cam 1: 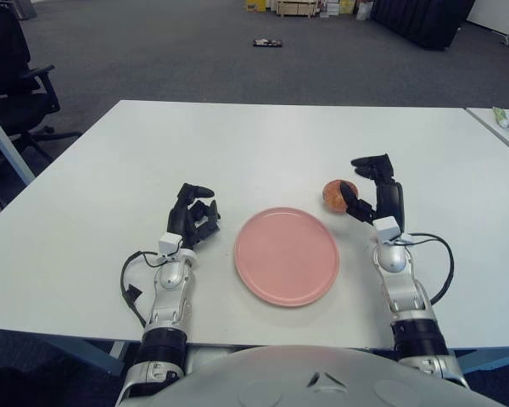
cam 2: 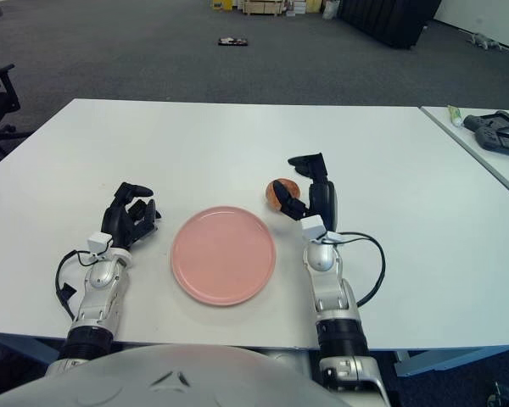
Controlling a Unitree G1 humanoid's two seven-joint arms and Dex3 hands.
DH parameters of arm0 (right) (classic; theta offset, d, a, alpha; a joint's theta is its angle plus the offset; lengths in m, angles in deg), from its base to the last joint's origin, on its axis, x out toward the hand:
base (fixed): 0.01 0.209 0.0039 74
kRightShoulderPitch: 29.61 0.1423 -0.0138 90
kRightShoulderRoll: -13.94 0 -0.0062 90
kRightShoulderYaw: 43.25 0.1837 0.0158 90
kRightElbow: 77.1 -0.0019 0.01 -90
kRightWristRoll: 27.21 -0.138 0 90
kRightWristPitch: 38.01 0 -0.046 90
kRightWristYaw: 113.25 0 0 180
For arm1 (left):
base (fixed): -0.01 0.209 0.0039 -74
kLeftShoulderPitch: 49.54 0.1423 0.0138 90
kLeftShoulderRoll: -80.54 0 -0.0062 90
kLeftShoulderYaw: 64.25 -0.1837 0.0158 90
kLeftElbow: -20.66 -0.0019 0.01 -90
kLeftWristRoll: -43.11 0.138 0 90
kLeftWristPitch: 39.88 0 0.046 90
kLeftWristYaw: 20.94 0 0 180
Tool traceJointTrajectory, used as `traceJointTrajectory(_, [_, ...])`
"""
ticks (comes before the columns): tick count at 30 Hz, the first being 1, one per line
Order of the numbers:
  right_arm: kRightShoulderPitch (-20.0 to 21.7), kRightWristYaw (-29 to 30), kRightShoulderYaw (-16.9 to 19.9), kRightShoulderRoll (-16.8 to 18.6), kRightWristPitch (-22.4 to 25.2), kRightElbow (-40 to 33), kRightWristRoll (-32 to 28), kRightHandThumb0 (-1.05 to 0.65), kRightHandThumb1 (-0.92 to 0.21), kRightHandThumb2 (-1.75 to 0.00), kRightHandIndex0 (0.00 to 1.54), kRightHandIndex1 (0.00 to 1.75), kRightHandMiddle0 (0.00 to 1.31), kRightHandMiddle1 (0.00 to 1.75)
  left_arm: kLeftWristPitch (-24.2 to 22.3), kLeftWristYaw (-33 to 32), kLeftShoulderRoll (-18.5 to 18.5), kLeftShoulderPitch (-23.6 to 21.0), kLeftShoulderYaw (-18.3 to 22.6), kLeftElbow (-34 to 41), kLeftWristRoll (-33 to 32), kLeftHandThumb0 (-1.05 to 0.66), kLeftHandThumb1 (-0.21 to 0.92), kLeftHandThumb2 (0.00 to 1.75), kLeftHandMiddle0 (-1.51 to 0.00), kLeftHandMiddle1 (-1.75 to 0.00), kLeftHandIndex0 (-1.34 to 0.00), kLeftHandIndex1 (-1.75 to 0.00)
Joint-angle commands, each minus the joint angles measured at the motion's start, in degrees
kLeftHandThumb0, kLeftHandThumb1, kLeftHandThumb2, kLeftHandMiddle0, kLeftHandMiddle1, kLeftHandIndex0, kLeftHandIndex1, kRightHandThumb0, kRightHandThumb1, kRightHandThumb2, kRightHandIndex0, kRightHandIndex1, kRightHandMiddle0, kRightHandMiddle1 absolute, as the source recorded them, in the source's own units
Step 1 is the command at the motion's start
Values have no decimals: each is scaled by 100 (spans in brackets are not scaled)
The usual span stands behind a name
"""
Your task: Put the apple into the plate.
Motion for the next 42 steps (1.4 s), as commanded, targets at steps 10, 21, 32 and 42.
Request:
traceJointTrajectory(10, [695,-410,-493,-396,1039,-25,795,-103,-77,-31,0,0,0,1,29,-116,20,-26,-30,50,81,-40,60,97,-68,-175,-40,-175])
traceJointTrajectory(21, [1725,-464,-1076,-830,1254,1613,1231,-105,-79,-21,0,0,0,0,-17,-124,-22,-6,-15,81,1,-40,60,97,-67,-175,-40,-175])
traceJointTrajectory(32, [2086,-950,-1530,-1014,1674,2200,1341,-100,-75,-14,0,0,0,0,-125,-182,-26,15,-10,147,19,-40,60,96,-65,-175,-39,-175])
traceJointTrajectory(42, [2513,-1204,-1988,-885,2015,3201,1385,-86,-65,-11,0,0,0,0,-58,-199,12,7,-19,114,85,-40,60,97,-67,-175,-39,-175])
